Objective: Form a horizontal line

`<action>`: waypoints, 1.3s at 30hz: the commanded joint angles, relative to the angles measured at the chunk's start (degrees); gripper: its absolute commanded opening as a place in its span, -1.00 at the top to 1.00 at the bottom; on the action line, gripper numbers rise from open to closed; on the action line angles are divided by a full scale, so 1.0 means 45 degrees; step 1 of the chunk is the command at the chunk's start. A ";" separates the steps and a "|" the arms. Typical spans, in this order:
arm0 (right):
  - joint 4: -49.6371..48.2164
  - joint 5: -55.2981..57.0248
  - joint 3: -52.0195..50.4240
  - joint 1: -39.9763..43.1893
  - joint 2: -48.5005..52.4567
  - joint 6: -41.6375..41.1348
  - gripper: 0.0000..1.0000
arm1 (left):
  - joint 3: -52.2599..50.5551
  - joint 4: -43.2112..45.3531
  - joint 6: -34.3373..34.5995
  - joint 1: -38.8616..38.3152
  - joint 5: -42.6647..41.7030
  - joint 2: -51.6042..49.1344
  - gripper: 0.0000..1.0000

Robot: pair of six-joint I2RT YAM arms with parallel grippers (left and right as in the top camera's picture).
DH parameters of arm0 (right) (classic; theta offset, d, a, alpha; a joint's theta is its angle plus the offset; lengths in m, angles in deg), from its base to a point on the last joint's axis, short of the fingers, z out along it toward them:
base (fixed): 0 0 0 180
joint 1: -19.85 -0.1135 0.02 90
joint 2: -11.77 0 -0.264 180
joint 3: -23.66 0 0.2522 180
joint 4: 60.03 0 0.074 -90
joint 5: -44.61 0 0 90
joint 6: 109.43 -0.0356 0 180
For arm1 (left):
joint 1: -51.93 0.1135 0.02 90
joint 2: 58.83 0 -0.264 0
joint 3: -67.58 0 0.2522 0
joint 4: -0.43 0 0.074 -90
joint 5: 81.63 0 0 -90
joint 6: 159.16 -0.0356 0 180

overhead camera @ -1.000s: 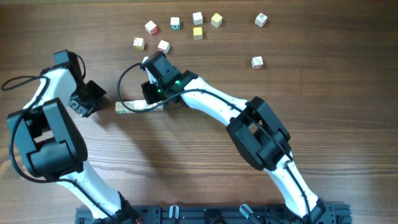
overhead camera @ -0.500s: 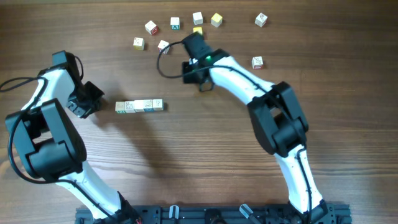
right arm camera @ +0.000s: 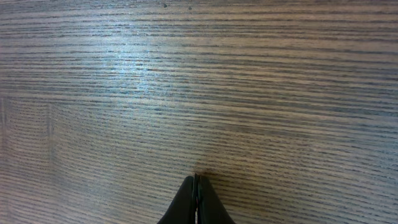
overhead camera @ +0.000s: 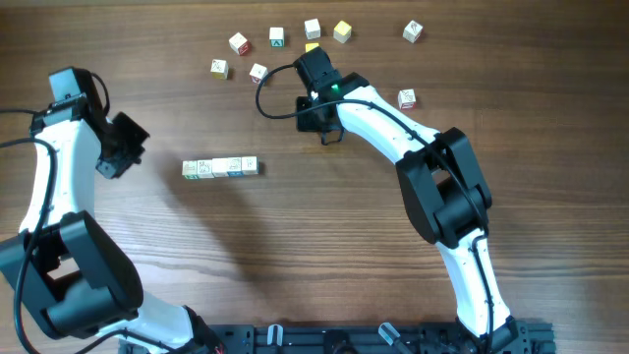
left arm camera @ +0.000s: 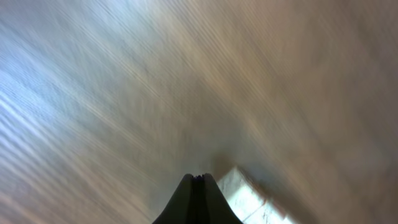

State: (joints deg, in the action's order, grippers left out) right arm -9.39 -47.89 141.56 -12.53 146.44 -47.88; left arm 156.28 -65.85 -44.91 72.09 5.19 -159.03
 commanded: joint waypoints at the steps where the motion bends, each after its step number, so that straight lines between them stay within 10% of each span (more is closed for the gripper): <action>1: 0.0107 0.0369 0.0097 -0.0049 -0.0384 -0.0107 0.91 | -0.0058 -0.1491 -0.0729 -0.0296 -0.0855 0.0073 0.92; 7: 0.0112 0.0442 0.0097 -0.0049 -0.0384 -0.0029 0.91 | -0.0146 -0.4017 -0.0860 -0.1399 -0.1030 0.0073 0.92; 19: 0.0117 0.0617 0.0097 -0.0039 -0.0384 -0.0034 0.91 | -0.2132 -0.1263 0.3109 -0.3133 -0.1477 0.0073 0.92; 39: 0.0146 0.0617 0.0097 -0.0039 -0.0384 -0.0019 0.91 | -0.2132 -0.1030 0.4061 -0.3084 0.0918 0.0073 0.92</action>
State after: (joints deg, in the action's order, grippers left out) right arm -9.08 -46.41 141.56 -12.61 146.33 -47.88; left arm 147.17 -70.52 -28.91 58.04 4.30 -159.01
